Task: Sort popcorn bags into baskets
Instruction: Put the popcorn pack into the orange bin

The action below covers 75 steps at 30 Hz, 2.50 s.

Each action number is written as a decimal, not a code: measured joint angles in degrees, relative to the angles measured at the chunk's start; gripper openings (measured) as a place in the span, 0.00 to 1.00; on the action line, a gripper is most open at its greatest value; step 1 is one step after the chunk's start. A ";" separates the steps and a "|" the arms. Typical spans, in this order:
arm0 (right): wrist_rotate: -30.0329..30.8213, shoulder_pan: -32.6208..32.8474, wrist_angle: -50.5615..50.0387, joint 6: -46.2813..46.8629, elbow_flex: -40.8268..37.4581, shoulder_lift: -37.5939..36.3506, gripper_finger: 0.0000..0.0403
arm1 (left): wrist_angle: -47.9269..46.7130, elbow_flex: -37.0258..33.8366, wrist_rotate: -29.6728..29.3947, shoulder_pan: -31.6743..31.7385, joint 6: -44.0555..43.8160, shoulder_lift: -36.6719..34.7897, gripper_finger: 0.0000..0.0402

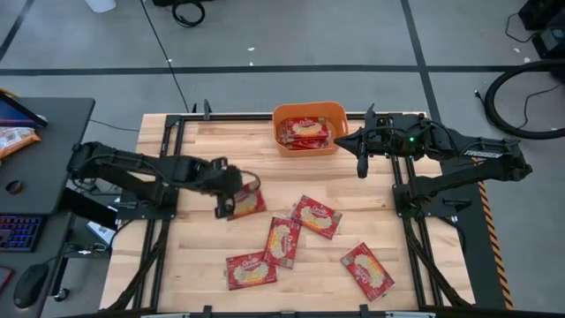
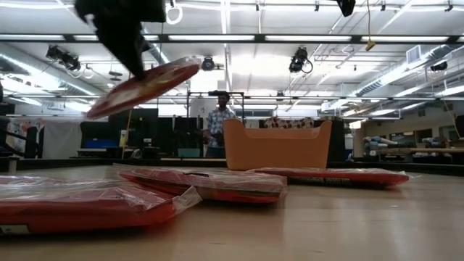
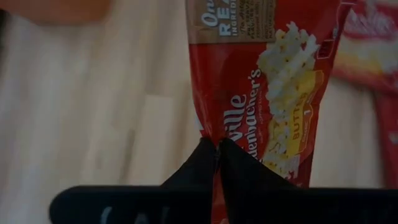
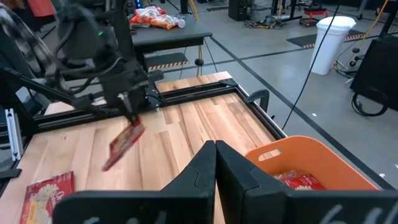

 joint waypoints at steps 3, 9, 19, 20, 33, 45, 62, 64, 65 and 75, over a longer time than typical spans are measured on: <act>0.00 0.00 0.02 -0.01 0.00 0.01 0.03 | 3.71 0.64 -1.66 3.60 3.86 0.00 0.04; -0.25 0.00 1.79 0.44 0.00 1.59 0.03 | 19.50 0.81 -11.08 10.71 10.03 0.54 0.04; -0.60 0.00 6.60 1.57 -0.02 5.16 0.03 | 46.47 0.83 -8.23 20.56 17.46 6.48 0.04; -0.59 0.00 7.40 1.81 -0.02 5.29 0.03 | 48.33 0.83 -7.55 21.07 18.51 7.17 0.04; 3.15 -0.09 9.05 4.86 -0.02 5.55 0.03 | 64.11 0.81 -0.70 26.31 25.23 15.09 0.04; 4.76 -0.63 12.25 5.00 -0.02 5.55 0.03 | 60.72 11.18 1.45 29.26 31.63 23.14 0.04; 4.59 -0.31 12.72 9.41 -0.02 5.51 0.03 | 49.83 25.85 1.23 32.43 39.08 39.56 0.04; 4.59 -0.23 12.71 10.13 -0.02 5.51 0.03 | 49.73 25.86 1.00 32.43 40.90 40.65 0.04; 4.59 -0.12 12.70 10.53 -0.02 5.53 0.03 | 49.43 25.86 0.76 32.43 41.56 41.16 0.04; 4.57 1.35 12.55 12.06 -0.02 5.51 0.03 | 50.33 25.86 -2.48 32.43 45.81 43.54 0.10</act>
